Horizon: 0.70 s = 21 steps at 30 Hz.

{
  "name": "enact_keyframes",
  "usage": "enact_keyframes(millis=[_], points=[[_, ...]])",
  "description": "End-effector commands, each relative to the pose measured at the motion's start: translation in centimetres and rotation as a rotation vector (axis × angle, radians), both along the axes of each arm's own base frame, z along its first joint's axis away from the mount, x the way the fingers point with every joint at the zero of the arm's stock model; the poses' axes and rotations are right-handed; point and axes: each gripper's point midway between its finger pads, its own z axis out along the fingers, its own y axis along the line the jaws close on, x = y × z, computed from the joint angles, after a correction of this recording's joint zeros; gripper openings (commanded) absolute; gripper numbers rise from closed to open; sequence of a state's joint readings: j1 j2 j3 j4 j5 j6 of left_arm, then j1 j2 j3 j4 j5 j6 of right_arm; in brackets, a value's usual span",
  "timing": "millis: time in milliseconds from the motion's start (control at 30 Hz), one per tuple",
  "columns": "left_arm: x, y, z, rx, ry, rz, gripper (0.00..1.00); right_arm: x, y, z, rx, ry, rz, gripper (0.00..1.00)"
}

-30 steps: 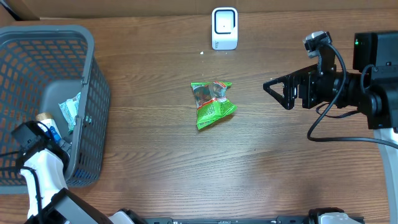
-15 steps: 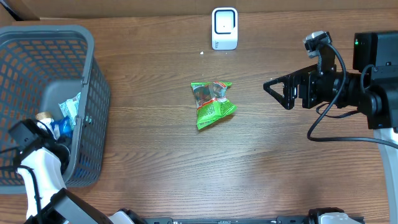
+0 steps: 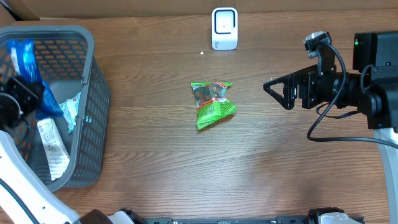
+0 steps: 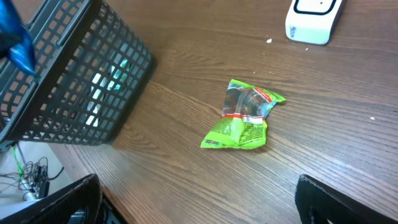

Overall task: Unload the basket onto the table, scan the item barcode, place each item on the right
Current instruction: 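Reach the left gripper into the basket and grasp the blue bar, then carry the blue bar out and place it beside the green bag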

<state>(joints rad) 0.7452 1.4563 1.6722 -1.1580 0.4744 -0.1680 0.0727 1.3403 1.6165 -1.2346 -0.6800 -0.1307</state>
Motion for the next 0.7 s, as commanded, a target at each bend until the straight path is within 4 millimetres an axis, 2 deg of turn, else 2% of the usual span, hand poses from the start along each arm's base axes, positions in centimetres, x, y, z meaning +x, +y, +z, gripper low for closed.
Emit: enact_keyframes(millis=[0, 100, 133, 233, 333, 467, 667], points=[[1.5, -4.7, 4.5, 0.07, -0.108, -0.185, 0.04, 0.1, 0.0, 1.1, 0.006, -0.032, -0.002, 1.0], [2.3, -9.1, 3.7, 0.064, -0.081, -0.334, 0.04, 0.2, 0.0, 1.1, 0.006, -0.035, -0.002, 1.0], [2.8, -12.3, 2.9, 0.062, -0.065, -0.444, 0.04, 0.2, 0.0, 1.1, 0.006, -0.035, -0.002, 1.0], [3.5, -16.9, 0.9, 0.08, -0.005, -0.567, 0.04, 0.2, 0.0, 1.1, 0.006, -0.034, -0.002, 1.0], [3.8, -20.0, -2.1, 0.088, 0.098, -0.572, 0.04, 0.2, 0.0, 1.1, 0.006, -0.035, -0.002, 1.0], [3.9, -22.6, -6.6, 0.082, 0.23, -0.482, 0.04, 0.2, 0.0, 1.1, 0.006, -0.035, -0.002, 1.0], [4.0, -27.7, -15.9, 0.002, 0.394, -0.412, 0.04, 0.2, 0.0, 1.1, 0.006, -0.035, -0.002, 1.0]])
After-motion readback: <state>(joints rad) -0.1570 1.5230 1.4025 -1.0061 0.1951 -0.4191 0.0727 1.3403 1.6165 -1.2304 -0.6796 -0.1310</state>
